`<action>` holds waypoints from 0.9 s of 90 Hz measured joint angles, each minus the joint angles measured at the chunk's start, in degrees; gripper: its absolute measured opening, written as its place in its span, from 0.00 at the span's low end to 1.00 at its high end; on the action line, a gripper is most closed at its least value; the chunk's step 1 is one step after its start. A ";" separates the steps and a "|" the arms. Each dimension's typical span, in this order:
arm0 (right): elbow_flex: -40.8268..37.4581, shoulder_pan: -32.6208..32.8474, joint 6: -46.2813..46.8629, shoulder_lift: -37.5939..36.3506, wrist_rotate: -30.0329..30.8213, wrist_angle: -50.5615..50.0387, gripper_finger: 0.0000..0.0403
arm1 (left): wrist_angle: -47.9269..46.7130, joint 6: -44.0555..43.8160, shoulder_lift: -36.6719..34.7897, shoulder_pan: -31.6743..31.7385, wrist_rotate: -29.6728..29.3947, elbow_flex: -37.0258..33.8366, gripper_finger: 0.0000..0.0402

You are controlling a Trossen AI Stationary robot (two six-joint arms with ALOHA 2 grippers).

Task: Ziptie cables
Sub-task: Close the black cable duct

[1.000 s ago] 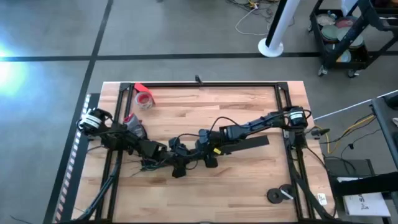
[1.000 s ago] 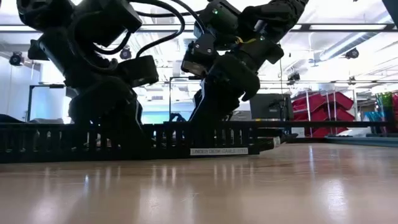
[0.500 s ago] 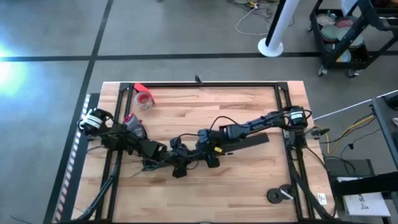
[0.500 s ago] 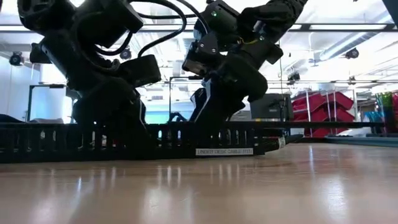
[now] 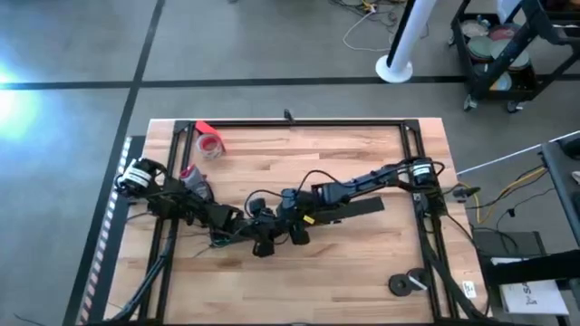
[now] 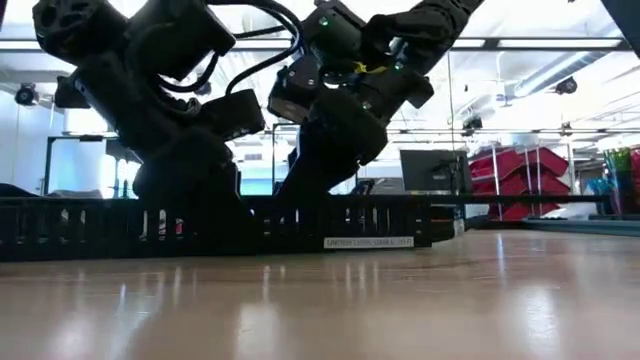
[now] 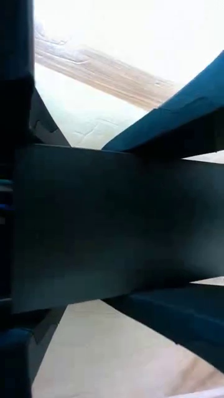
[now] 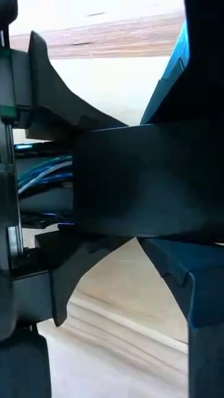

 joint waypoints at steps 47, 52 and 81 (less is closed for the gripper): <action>0.00 -0.52 -1.01 -0.13 -0.15 -3.50 0.55 | -11.16 -6.03 -9.21 -3.79 3.19 -2.96 0.68; -0.02 -0.52 -1.30 -0.13 -0.12 -3.65 0.54 | -10.62 -7.70 -8.86 -4.55 3.20 -3.98 0.66; -0.29 -0.59 -2.15 -0.79 -0.18 -4.67 0.58 | -1.00 -10.64 -4.46 -6.94 -1.10 -7.18 0.57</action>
